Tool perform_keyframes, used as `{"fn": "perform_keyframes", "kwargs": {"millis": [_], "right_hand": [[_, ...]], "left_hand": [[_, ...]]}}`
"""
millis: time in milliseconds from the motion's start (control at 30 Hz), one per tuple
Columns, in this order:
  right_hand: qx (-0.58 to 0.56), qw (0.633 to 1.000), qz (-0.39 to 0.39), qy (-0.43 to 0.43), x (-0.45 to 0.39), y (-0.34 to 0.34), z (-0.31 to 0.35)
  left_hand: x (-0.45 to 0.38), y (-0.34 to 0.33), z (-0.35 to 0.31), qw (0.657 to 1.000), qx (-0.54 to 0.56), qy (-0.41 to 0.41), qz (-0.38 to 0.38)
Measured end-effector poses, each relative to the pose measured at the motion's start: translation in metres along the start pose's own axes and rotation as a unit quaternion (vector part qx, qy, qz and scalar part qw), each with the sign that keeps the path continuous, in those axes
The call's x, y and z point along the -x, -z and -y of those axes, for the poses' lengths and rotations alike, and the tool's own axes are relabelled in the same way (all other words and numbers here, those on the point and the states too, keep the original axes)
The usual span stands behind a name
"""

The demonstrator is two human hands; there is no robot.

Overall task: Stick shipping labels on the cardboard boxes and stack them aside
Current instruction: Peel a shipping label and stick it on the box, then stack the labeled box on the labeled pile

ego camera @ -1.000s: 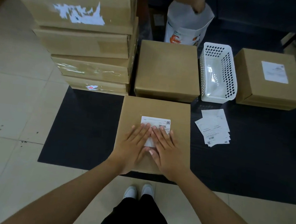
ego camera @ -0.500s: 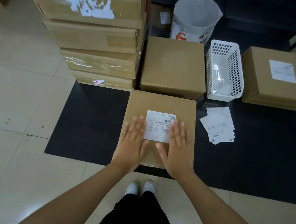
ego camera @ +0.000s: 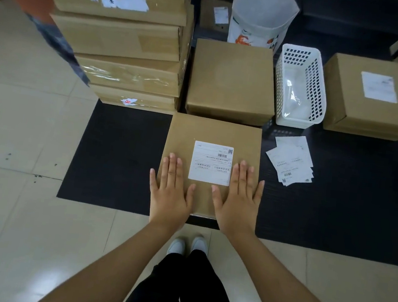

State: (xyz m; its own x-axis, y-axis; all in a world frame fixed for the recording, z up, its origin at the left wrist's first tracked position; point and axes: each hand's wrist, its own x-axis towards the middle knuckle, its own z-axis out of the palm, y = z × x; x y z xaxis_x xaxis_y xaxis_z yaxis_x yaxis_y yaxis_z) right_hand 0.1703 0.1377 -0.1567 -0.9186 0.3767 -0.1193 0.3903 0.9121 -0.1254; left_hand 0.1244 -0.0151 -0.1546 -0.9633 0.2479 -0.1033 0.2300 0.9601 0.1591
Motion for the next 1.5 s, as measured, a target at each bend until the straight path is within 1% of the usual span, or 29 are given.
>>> {"fn": "perform_keyframes", "kwargs": {"millis": [167,200,267,300,333,400,433,467,533,667,900,1033,1167,1267,1367,1500], "right_hand": [[-0.034,0.999,0.007,0.015,-0.001,0.001,-0.004],[-0.062,0.998,0.003,0.017,-0.001,0.003,-0.005],[-0.135,0.99,-0.039,-0.018,0.003,0.009,-0.011],[-0.171,0.981,-0.064,-0.06,0.005,0.011,-0.014],[-0.212,0.969,-0.07,-0.11,0.007,0.013,-0.017],[-0.315,0.929,-0.019,-0.193,0.008,0.013,-0.02],[-0.35,0.912,0.01,-0.214,0.008,0.012,-0.02],[-0.363,0.905,0.021,-0.222,0.007,0.012,-0.019],[-0.369,0.902,0.017,-0.225,0.007,0.013,-0.018],[-0.366,0.903,0.011,-0.222,0.016,0.015,-0.02],[-0.386,0.894,-0.02,-0.229,0.041,0.029,-0.041],[-0.39,0.889,-0.043,-0.237,0.049,0.044,-0.076],[-0.389,0.885,-0.055,-0.249,0.055,0.057,-0.127],[-0.396,0.883,-0.065,-0.242,0.06,0.069,-0.179],[-0.406,0.881,-0.059,-0.234,0.066,0.087,-0.24],[-0.43,0.864,-0.05,-0.259,0.072,0.111,-0.311]], "left_hand": [[0.001,0.004,0.001,0.999,0.032,-0.011,0.008],[0.001,0.006,0.003,0.998,0.064,-0.011,0.007],[0.0,0.014,0.009,0.988,0.154,0.029,-0.004],[-0.001,0.017,0.014,0.978,0.196,0.065,-0.015],[-0.004,0.019,0.019,0.965,0.241,0.106,-0.013],[-0.008,0.02,0.025,0.926,0.333,0.171,0.036],[-0.009,0.02,0.025,0.907,0.37,0.188,0.065],[-0.009,0.021,0.025,0.895,0.392,0.197,0.078],[-0.006,0.026,0.023,0.891,0.4,0.203,0.075],[0.005,0.029,0.025,0.897,0.391,0.199,0.06],[0.02,0.039,0.005,0.906,0.386,0.164,0.052],[0.027,0.044,-0.03,0.912,0.385,0.132,0.044],[0.037,0.043,-0.085,0.918,0.378,0.117,0.031],[0.047,0.036,-0.139,0.921,0.368,0.119,0.034],[0.063,0.029,-0.201,0.919,0.368,0.139,0.042],[0.078,0.024,-0.27,0.915,0.373,0.145,0.046]]}}
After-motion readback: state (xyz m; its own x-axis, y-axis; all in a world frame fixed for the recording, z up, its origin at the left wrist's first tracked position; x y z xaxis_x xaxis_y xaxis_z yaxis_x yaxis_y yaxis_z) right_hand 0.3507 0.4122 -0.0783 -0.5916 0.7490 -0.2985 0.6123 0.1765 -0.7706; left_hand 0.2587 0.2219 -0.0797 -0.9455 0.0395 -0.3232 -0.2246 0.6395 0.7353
